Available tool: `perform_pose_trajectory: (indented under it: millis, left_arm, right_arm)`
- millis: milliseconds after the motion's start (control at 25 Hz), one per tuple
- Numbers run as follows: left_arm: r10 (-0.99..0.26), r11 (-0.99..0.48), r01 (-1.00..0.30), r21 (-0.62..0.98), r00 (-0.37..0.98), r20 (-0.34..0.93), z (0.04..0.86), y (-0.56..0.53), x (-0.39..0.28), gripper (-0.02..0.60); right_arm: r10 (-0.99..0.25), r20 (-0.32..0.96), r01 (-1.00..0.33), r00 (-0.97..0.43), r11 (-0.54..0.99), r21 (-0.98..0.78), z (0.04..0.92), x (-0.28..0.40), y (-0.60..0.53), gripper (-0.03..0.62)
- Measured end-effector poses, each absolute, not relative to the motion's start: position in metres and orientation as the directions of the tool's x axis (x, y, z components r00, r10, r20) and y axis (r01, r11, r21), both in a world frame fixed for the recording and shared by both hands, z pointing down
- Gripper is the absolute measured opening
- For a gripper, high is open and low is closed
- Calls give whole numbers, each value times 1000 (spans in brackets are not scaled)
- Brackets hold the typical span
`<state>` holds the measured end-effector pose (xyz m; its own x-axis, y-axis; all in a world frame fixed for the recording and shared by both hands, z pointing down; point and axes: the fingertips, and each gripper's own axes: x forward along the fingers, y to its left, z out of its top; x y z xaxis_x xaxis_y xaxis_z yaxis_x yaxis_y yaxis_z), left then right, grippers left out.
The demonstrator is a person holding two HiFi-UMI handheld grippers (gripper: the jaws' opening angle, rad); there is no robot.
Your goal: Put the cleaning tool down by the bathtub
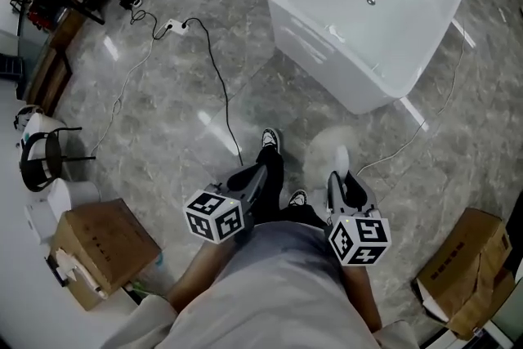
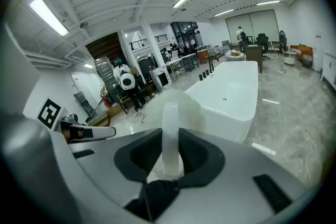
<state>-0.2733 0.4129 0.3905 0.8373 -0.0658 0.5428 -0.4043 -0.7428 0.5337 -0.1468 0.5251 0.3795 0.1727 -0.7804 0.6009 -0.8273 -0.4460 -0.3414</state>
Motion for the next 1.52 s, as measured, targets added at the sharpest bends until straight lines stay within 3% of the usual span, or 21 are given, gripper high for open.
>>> perform_pose_trajectory:
  millis: [800,1520]
  left_arm:
    - [-120,-809,-365,460,869,480,347,183,-215,9]
    - [-49,-778,-309,547,898,438,353,149,-192,9]
  right_arm:
    - [-799,563,-926,212,-349,-146,327,-99,292,81]
    - [-805,568,-916,173,-344,-208,322,-64,232,80]
